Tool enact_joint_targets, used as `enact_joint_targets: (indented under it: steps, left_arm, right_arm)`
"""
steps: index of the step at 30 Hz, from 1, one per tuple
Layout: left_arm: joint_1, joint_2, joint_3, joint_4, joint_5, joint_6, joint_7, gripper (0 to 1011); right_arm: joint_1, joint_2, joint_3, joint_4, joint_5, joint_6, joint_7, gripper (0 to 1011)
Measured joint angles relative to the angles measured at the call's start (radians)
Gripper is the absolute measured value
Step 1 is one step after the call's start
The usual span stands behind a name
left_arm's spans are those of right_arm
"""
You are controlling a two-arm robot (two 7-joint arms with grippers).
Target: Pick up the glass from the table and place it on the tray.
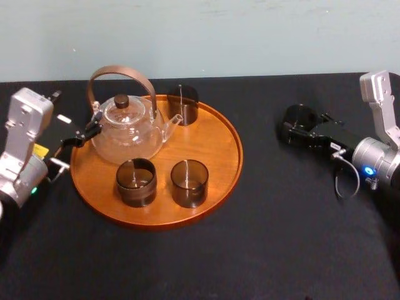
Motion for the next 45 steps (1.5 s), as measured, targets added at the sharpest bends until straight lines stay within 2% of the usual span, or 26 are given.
enact_joint_targets:
  steps: [11, 22, 30, 38, 45]
  left_arm:
    - [0.000, 0.000, 0.000, 0.000, 0.000, 0.000, 0.000, 1001]
    - [0.000, 0.000, 0.000, 0.000, 0.000, 0.000, 0.000, 1001]
    - [0.000, 0.000, 0.000, 0.000, 0.000, 0.000, 0.000, 1001]
    - [0.000, 0.000, 0.000, 0.000, 0.000, 0.000, 0.000, 1001]
    - [0.000, 0.000, 0.000, 0.000, 0.000, 0.000, 0.000, 1001]
  right_arm:
    - [0.000, 0.004, -0.009, -0.013, -0.009, 0.002, 0.000, 914]
    - [-0.016, 0.029, -0.072, -0.177, -0.059, 0.055, 0.001, 914]
    - [-0.004, 0.022, -0.114, -0.236, -0.077, 0.071, 0.007, 914]
    - [0.040, -0.008, -0.161, -0.213, -0.095, 0.063, 0.028, 914]
    - [0.097, -0.052, -0.199, -0.130, -0.112, 0.027, 0.050, 914]
